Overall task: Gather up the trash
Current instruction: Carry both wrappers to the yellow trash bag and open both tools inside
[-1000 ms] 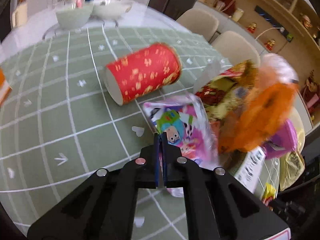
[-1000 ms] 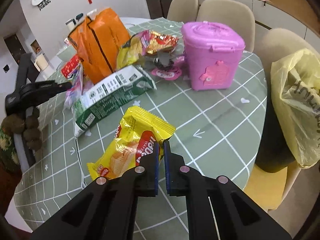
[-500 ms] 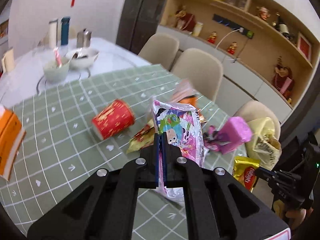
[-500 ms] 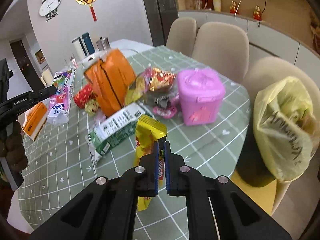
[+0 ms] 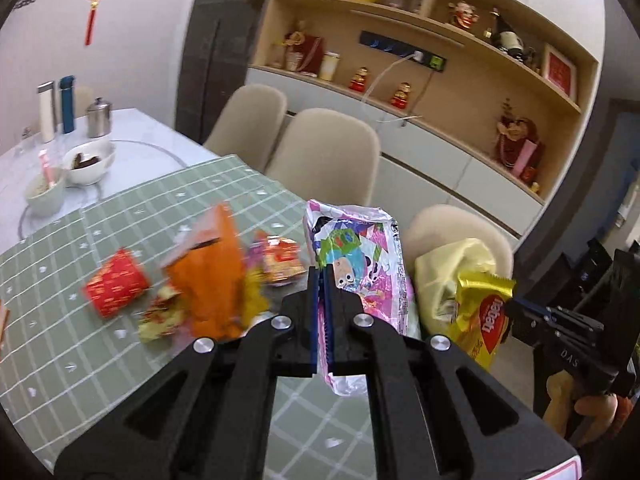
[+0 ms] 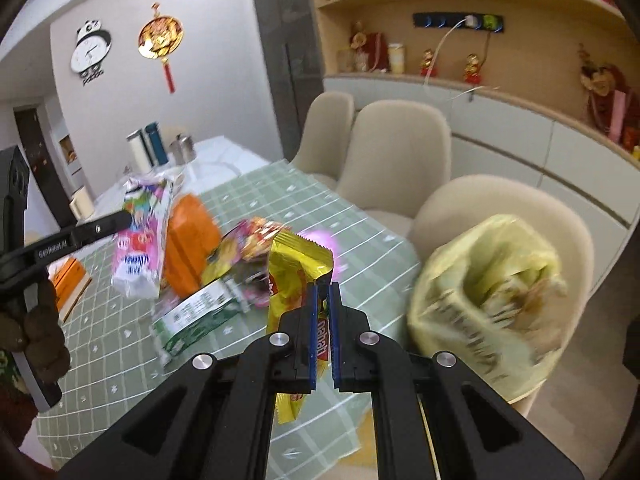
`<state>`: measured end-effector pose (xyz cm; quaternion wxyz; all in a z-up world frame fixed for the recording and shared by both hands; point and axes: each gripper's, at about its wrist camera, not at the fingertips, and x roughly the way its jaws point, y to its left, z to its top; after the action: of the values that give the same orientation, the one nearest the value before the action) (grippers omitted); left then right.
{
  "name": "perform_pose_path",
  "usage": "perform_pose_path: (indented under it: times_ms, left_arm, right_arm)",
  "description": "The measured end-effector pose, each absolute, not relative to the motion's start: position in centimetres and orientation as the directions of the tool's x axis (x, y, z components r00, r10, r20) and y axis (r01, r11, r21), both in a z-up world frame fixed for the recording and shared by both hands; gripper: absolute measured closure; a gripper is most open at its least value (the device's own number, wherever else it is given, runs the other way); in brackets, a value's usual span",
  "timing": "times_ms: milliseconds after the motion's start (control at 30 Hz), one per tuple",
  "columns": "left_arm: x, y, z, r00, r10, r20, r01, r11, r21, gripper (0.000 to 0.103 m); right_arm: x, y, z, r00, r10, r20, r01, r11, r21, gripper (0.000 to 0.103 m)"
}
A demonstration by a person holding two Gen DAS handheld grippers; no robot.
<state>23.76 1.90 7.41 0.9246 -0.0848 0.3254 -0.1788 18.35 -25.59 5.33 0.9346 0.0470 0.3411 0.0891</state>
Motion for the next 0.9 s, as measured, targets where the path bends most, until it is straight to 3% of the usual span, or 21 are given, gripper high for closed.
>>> perform_pose_path:
  times_ms: [400,833,900]
  left_arm:
    - [28.5,-14.1,8.3,0.641,-0.533,-0.552,0.442,0.844,-0.302,0.101]
    - [34.1,-30.3,-0.5,0.468,-0.568,-0.677,0.491,0.804,-0.335,0.1]
    - [34.9,-31.2,-2.0,0.424,-0.574,-0.7,0.476,0.799,-0.367,0.087]
  right_arm:
    - [20.1,-40.7,8.9,0.84,0.02,-0.542,0.033,0.996,0.088,0.096]
    - [24.9,-51.9,6.8,0.824,-0.036,-0.565,0.091,0.993,0.071,0.096]
    - [25.7,-52.2,5.9,0.819,-0.017,-0.574,0.081,0.993,0.087,0.096]
